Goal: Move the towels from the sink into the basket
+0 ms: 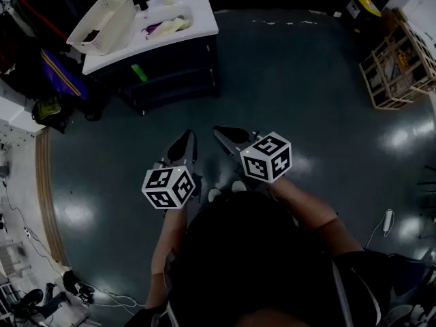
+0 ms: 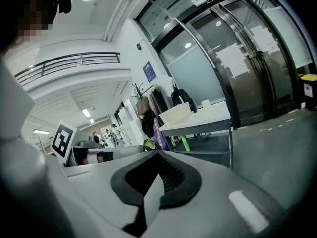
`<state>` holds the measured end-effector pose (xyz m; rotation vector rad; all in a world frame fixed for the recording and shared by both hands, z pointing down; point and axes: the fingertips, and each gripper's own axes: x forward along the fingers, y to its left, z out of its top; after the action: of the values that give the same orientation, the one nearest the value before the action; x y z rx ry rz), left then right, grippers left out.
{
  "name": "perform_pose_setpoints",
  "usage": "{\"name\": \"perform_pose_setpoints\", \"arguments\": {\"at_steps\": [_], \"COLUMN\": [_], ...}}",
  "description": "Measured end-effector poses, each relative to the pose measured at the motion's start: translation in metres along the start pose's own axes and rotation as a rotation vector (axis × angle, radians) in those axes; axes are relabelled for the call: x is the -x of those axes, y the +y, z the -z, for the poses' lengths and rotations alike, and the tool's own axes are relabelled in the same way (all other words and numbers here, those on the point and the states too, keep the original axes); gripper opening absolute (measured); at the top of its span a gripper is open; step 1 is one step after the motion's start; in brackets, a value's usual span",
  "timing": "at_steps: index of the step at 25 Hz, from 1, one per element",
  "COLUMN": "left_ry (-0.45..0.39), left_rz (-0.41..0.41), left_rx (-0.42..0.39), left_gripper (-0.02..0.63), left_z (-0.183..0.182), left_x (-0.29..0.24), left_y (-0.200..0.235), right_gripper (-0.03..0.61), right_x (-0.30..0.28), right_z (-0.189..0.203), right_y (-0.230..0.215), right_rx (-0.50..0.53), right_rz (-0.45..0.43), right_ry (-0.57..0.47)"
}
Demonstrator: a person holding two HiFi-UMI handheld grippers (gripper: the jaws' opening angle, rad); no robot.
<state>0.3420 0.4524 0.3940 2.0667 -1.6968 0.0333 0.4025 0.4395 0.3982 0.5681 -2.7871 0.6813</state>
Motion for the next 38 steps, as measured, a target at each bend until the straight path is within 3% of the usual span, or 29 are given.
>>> {"name": "perform_pose_setpoints", "arguments": {"at_steps": [8, 15, 38], "left_ry": [0.017, 0.026, 0.062], "left_rz": [0.016, 0.023, 0.06], "left_rx": [0.005, 0.028, 0.088], "left_gripper": [0.005, 0.005, 0.005], "left_z": [0.004, 0.007, 0.017], "left_x": [-0.004, -0.005, 0.024], "left_y": [0.002, 0.008, 0.072], "right_gripper": [-0.006, -0.006, -0.006], "right_x": [-0.006, -0.008, -0.062], "right_z": [0.003, 0.011, 0.018], "right_y": [-0.004, -0.007, 0.014], "right_rx": [-0.014, -0.091, -0.075], "right_rz": [0.008, 0.008, 0.077], "right_ry": [0.001, -0.009, 0.051]}}
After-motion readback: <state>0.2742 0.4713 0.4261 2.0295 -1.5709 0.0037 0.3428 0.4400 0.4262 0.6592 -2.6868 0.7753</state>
